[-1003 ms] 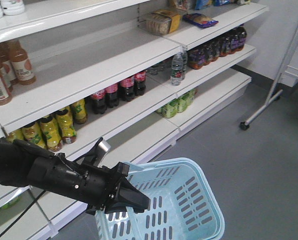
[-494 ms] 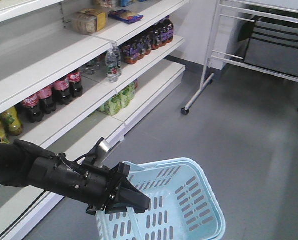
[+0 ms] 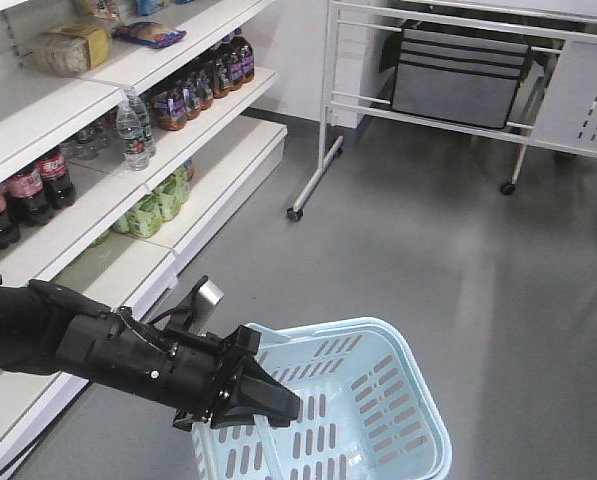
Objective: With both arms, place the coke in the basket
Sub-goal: 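Hold the basket in the left gripper and turn the base away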
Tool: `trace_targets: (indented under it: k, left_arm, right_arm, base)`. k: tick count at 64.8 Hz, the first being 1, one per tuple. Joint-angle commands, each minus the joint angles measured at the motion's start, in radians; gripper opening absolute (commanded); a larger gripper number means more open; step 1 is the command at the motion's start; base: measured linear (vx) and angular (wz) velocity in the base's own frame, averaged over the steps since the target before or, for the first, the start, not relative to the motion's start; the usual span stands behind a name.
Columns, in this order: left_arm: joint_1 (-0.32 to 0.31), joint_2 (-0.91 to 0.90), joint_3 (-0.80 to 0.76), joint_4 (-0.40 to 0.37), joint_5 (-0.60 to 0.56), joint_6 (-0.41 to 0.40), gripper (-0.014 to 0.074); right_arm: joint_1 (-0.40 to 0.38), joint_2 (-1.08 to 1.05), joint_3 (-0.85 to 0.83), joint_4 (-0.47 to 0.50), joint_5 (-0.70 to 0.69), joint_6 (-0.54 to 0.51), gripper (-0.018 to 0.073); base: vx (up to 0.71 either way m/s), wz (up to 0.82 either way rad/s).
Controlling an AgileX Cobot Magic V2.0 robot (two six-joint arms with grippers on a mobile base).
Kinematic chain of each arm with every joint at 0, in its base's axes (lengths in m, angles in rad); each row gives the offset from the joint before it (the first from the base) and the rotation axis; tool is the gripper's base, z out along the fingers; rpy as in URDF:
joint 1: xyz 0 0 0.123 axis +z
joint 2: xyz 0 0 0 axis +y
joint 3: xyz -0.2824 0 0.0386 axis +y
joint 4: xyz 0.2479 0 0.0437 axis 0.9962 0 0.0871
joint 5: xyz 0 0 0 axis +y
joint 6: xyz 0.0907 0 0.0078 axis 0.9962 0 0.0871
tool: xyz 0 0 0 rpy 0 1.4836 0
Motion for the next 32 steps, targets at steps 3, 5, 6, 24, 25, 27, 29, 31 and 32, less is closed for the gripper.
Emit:
trace_targets:
  k: [3, 5, 6, 24, 25, 27, 29, 31, 32]
  left_arm:
    - [-0.003, -0.051, -0.016, -0.064, 0.078, 0.012, -0.0006]
    - [-0.003, -0.051, -0.016, -0.064, 0.078, 0.012, -0.0006]
    - [-0.003, -0.051, -0.016, -0.064, 0.078, 0.012, -0.0006]
    - [-0.003, -0.051, -0.016, -0.064, 0.078, 0.012, -0.0006]
    - [-0.003, -0.051, -0.016, -0.064, 0.078, 0.012, -0.0006]
    - [-0.003, -0.051, -0.016, -0.064, 0.078, 0.012, -0.0006]
    - [-0.003, -0.051, -0.016, -0.064, 0.078, 0.012, -0.0006]
    - [-0.003, -0.051, -0.016, -0.064, 0.078, 0.012, -0.0006]
    - [-0.003, -0.051, -0.016, -0.064, 0.078, 0.012, -0.0006]
  right_arm:
    - [0.001, -0.013, 0.007, -0.005, -0.072, -0.003, -0.0010]
    - [0.001, -0.013, 0.007, -0.005, -0.072, -0.003, -0.0010]
    - [0.001, -0.013, 0.007, -0.005, -0.072, -0.003, -0.0010]
    - [0.001, -0.013, 0.007, -0.005, -0.072, -0.003, -0.0010]
    - [0.001, -0.013, 0.007, -0.005, -0.072, -0.003, -0.0010]
    - [0.001, -0.013, 0.007, -0.005, -0.072, -0.003, -0.0010]
    - [0.001, -0.013, 0.007, -0.005, -0.072, -0.003, -0.0010]
    - [0.001, -0.013, 0.007, -0.005, -0.072, -0.003, -0.0010]
    - [0.001, -0.013, 0.007, -0.005, -0.072, -0.003, -0.0010]
  base:
    - [-0.03, -0.31]
    - [-0.03, -0.31]
    - [-0.03, -0.31]
    - [-0.02, -0.32]
    - [-0.01, -0.33]
    - [-0.01, -0.34]
    - [-0.01, -0.34]
    - [-0.01, -0.34]
    - [-0.01, -0.34]
